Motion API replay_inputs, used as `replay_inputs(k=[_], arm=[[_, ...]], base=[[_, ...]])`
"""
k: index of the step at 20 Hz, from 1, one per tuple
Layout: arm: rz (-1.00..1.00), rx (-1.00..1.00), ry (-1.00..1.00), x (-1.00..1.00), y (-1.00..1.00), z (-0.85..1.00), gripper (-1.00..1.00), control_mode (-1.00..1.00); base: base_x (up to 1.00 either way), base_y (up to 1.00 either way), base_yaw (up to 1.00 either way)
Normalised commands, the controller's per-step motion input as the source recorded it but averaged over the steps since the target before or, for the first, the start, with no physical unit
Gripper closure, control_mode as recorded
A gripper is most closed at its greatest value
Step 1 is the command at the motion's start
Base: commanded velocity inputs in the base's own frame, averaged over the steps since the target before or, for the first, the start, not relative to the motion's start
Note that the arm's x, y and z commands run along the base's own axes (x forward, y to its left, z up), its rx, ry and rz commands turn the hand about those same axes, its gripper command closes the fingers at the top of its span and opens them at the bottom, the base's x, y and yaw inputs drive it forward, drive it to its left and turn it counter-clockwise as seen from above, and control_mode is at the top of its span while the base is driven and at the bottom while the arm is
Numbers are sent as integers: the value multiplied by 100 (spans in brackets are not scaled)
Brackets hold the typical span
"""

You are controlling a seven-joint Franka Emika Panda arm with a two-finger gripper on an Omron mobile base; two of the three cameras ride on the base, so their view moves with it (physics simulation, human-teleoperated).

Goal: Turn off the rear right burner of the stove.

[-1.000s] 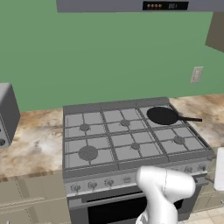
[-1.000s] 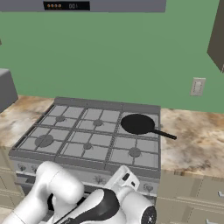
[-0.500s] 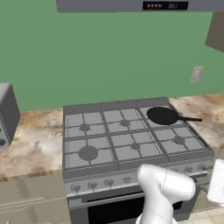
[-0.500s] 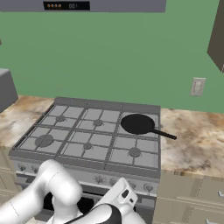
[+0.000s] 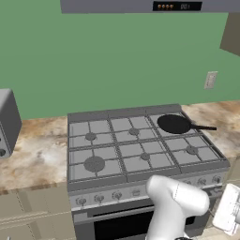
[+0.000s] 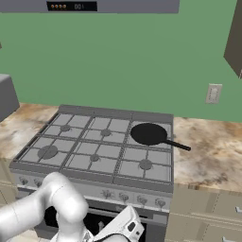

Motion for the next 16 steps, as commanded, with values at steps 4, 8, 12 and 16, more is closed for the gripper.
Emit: replay_inputs(k=[4,8,12,16], arm=[[0,0,-5,12,-3,-16,-100,-100],[0,0,0,24,-4,-1,-100,-100],[-4,3,0,26,-20,0,-100,-100],[-4,5,0,24,-26,-6,-100,-100]], base=[[0,0,0],[0,0,0],[0,0,0],[0,0,0]])
